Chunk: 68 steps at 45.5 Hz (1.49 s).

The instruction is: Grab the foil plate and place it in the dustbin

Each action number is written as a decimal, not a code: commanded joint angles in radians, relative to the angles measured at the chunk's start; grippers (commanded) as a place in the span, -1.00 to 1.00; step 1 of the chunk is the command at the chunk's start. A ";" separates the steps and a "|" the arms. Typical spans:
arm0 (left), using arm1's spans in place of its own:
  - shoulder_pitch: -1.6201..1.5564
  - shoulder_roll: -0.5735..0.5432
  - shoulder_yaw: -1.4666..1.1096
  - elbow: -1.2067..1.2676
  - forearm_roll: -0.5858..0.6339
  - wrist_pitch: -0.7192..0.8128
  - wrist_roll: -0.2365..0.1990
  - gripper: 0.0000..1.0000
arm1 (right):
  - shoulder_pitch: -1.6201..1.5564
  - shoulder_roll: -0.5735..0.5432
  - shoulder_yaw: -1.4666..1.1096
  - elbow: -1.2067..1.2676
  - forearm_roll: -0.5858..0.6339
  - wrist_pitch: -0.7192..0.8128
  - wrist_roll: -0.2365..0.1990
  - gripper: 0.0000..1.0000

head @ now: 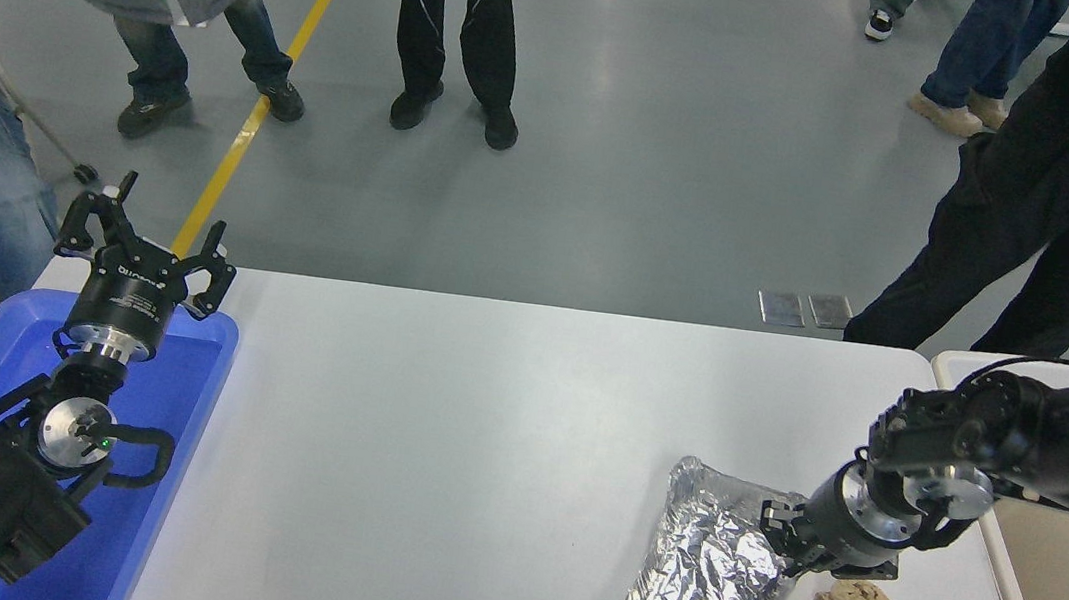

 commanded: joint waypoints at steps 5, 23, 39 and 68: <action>0.000 0.000 0.000 -0.001 0.000 0.000 -0.001 0.96 | 0.484 -0.108 -0.077 0.148 0.009 0.207 0.005 -1.00; 0.000 0.000 0.000 0.001 0.000 0.000 0.001 0.96 | 0.757 -0.114 -0.259 0.197 0.064 0.207 0.005 -1.00; 0.000 -0.002 -0.002 0.001 0.000 0.002 -0.001 0.96 | 0.612 -0.252 -0.425 0.066 0.044 0.198 0.000 -1.00; 0.000 -0.002 -0.003 -0.001 0.000 0.000 -0.001 0.96 | -0.611 -0.450 0.093 -0.755 0.063 -0.558 -0.003 -1.00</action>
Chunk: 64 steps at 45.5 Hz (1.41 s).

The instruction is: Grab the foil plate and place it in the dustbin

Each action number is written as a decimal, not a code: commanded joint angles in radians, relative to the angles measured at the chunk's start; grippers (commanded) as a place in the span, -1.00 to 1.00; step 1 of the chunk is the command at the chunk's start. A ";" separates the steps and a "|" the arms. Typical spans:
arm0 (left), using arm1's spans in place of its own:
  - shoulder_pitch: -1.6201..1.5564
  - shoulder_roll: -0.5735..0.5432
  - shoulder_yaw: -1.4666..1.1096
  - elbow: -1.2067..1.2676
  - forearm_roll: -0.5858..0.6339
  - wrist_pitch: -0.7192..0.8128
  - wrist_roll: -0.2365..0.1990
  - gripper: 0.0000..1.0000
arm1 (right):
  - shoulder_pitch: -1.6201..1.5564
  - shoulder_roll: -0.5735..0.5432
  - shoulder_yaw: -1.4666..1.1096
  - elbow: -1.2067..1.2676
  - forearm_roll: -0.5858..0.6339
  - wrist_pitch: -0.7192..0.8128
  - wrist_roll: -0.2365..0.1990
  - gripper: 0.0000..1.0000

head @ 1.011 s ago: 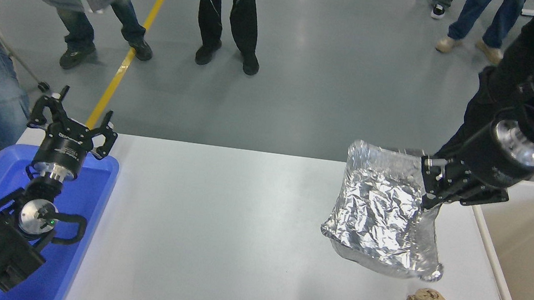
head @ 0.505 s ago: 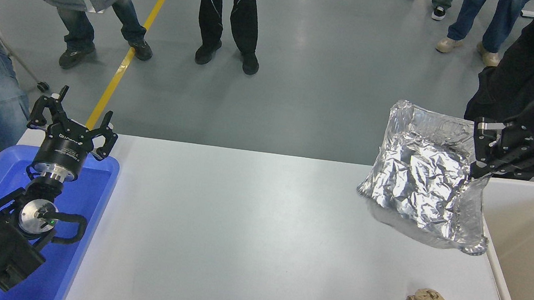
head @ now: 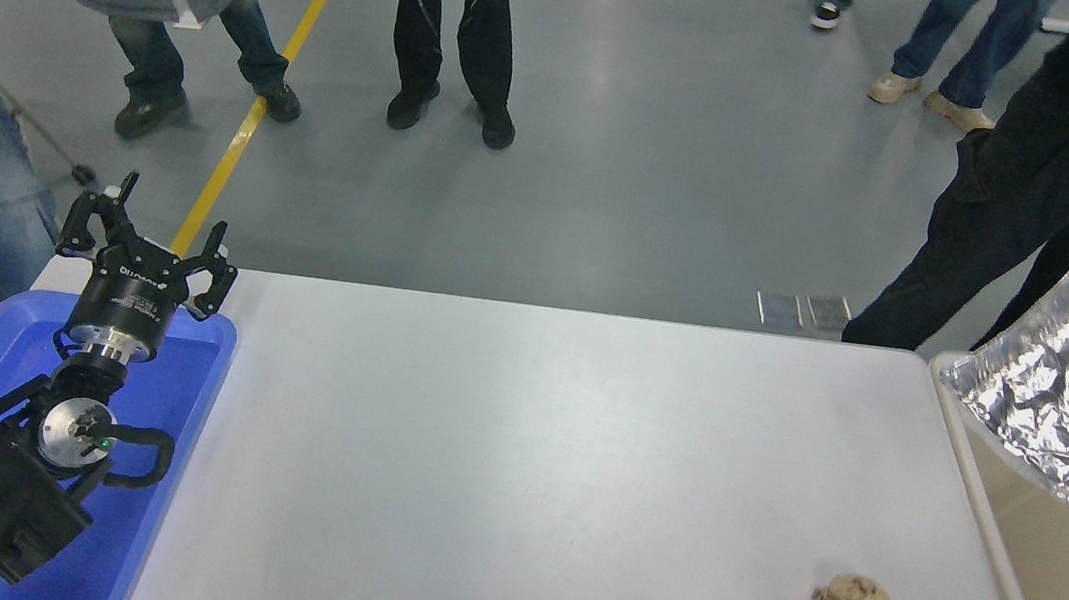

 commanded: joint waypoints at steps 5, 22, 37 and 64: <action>0.000 0.000 -0.002 0.001 -0.002 -0.002 -0.002 0.96 | -0.537 -0.004 0.349 -0.458 0.004 -0.166 0.000 -1.00; 0.000 0.000 -0.002 0.001 0.000 -0.002 -0.002 0.96 | -0.832 0.232 0.475 -0.877 0.003 -0.172 -0.006 -1.00; 0.000 0.000 -0.002 0.001 0.000 -0.002 -0.002 0.96 | -0.933 0.320 0.509 -0.958 0.001 -0.227 -0.004 -1.00; 0.000 0.000 -0.002 0.001 0.000 -0.002 -0.002 0.96 | -0.916 0.312 0.523 -0.967 0.003 -0.333 -0.003 0.68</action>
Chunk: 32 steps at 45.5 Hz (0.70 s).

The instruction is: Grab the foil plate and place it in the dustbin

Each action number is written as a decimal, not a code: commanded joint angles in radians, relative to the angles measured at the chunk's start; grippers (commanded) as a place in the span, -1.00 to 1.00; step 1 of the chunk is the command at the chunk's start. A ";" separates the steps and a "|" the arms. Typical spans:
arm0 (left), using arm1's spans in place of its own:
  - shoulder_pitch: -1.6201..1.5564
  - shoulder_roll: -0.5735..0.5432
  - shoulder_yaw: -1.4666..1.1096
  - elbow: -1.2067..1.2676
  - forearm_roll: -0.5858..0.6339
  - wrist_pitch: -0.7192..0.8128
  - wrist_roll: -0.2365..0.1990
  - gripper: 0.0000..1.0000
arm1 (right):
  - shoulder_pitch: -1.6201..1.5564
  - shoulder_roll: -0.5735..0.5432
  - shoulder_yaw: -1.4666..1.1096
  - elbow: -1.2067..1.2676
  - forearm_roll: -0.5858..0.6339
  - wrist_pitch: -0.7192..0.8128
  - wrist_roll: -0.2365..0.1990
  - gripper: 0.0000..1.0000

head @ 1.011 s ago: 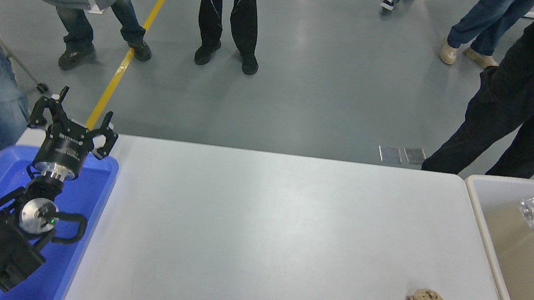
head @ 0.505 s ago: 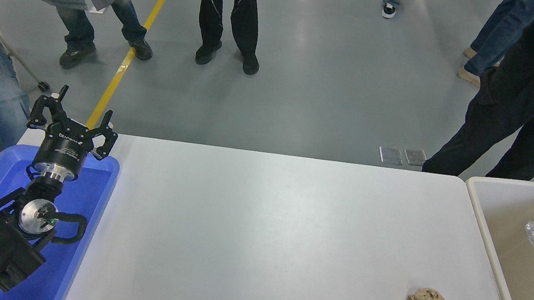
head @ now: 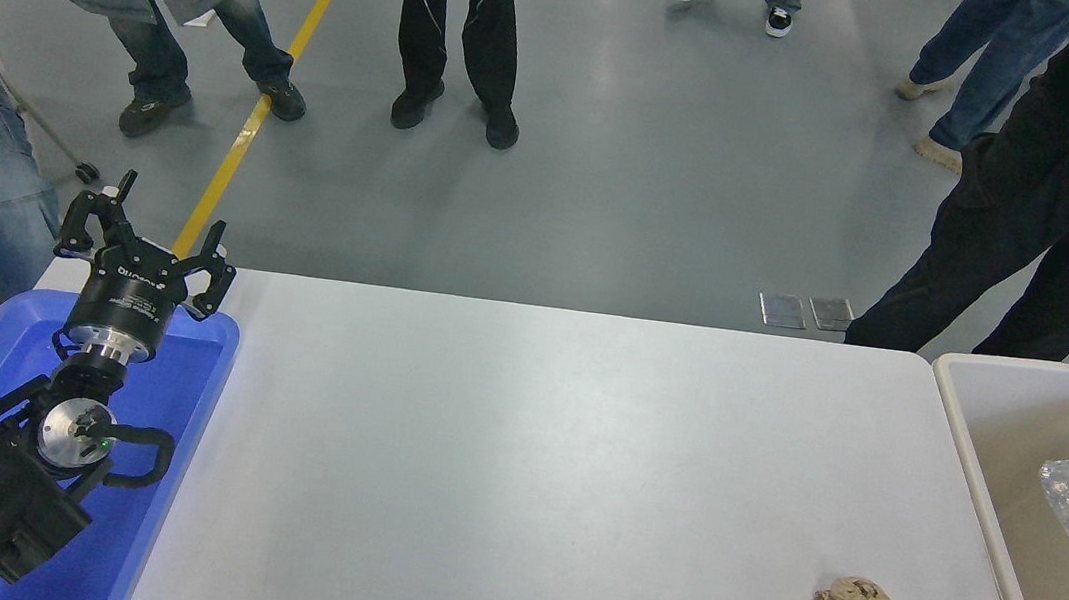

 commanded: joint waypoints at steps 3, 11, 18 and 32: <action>0.000 0.000 0.000 0.000 0.000 0.000 0.000 0.96 | 0.003 -0.002 0.019 0.002 0.000 -0.082 0.001 0.68; 0.000 0.000 0.000 0.000 -0.001 0.000 0.000 0.96 | 0.011 -0.004 0.019 0.005 0.000 -0.086 0.001 0.68; 0.000 0.000 0.000 -0.001 0.000 0.000 0.000 0.96 | 0.015 -0.011 0.019 0.020 0.000 -0.086 0.001 0.68; 0.000 0.000 0.000 0.000 0.000 0.000 0.000 0.96 | 0.249 -0.167 -0.002 0.485 -0.017 -0.076 0.001 0.80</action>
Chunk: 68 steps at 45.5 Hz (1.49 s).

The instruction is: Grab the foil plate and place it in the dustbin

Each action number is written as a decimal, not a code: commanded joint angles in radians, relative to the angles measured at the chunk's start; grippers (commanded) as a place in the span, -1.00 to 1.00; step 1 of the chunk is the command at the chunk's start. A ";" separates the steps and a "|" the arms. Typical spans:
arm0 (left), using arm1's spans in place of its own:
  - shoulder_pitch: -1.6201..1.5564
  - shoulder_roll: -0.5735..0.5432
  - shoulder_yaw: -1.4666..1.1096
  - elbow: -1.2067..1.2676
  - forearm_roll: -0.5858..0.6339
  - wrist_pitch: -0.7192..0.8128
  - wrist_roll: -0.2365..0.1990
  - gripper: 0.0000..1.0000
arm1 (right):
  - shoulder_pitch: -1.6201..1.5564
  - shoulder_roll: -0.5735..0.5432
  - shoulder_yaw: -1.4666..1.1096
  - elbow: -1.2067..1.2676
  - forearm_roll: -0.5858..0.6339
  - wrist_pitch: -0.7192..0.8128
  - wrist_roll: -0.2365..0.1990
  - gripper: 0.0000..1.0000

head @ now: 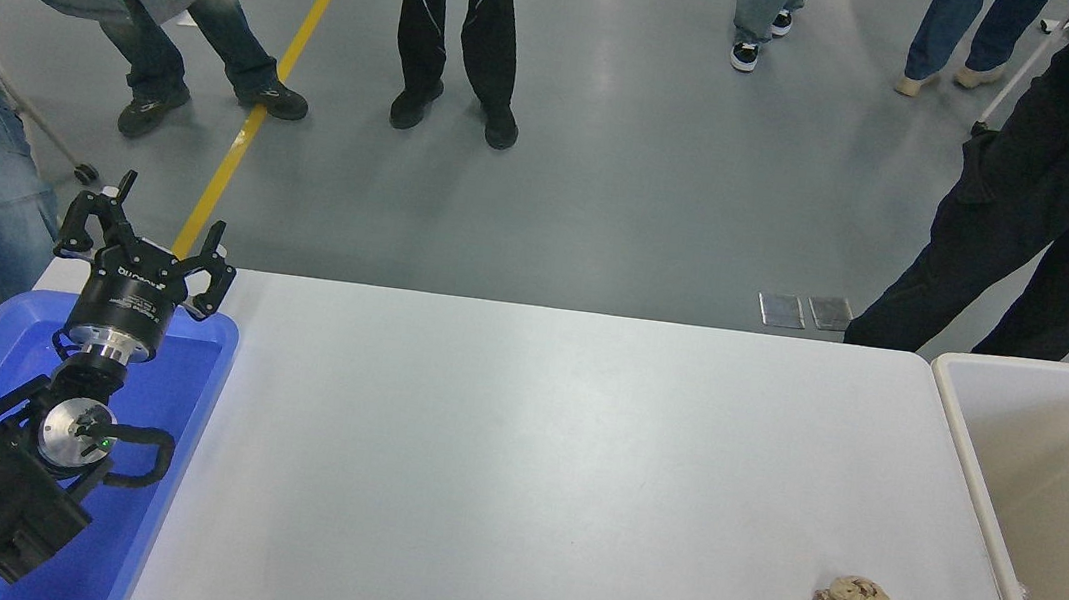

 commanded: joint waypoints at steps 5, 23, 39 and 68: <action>0.000 0.000 0.000 -0.001 -0.001 0.000 0.000 0.96 | 0.409 -0.279 -0.082 0.754 -0.013 0.030 0.000 1.00; 0.000 0.000 0.002 0.001 -0.001 0.000 0.002 0.96 | 1.106 -0.141 -0.648 1.360 -0.013 0.290 0.003 1.00; 0.000 0.000 0.002 0.001 -0.001 0.000 0.002 0.96 | 1.474 0.061 -0.650 1.374 -0.006 0.946 0.003 1.00; 0.000 0.000 0.002 -0.001 0.000 0.002 0.002 0.96 | 1.746 0.196 -0.548 1.425 0.040 0.946 0.008 1.00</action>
